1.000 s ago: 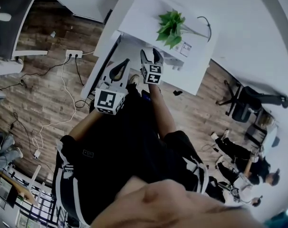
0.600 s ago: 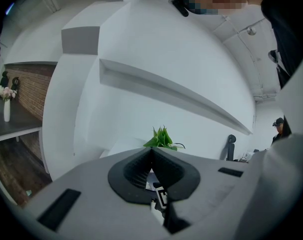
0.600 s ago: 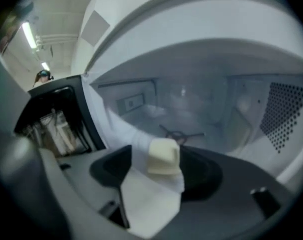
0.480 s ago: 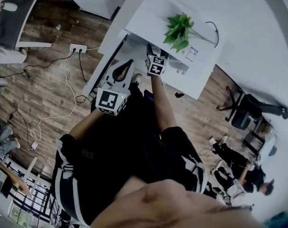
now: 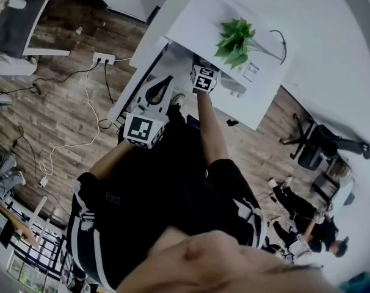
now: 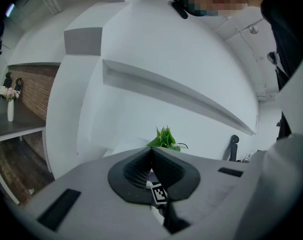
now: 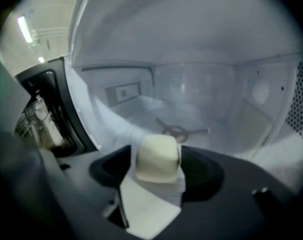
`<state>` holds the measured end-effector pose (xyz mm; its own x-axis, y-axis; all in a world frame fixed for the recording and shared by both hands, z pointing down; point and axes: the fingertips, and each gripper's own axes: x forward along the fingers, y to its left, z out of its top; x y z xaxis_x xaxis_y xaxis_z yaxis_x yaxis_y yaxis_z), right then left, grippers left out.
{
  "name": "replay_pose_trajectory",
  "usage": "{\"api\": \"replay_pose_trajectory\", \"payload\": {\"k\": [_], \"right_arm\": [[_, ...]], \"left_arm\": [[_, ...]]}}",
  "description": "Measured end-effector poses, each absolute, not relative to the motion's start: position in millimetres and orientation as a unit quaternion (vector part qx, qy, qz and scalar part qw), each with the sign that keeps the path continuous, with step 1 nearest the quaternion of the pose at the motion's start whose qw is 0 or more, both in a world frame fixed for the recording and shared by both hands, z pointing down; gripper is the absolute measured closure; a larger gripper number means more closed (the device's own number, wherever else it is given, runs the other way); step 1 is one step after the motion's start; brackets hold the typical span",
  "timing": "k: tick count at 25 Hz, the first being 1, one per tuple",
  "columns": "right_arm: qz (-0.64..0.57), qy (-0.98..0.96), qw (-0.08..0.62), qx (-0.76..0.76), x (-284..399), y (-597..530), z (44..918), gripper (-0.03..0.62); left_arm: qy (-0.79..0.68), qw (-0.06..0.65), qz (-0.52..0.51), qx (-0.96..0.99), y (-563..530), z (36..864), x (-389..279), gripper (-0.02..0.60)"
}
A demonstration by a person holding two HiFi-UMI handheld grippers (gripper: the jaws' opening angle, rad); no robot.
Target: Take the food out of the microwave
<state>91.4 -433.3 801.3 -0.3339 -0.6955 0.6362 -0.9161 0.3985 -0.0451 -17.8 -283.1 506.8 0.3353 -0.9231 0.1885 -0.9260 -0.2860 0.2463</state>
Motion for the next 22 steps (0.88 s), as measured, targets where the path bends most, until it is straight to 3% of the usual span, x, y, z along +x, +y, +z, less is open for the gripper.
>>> {"api": "replay_pose_trajectory", "payload": {"k": [22], "right_arm": [[0.203, -0.784, 0.304, 0.502, 90, -440, 816, 0.295]], "left_arm": [[-0.579, 0.158, 0.005, 0.8, -283, 508, -28, 0.551]]}}
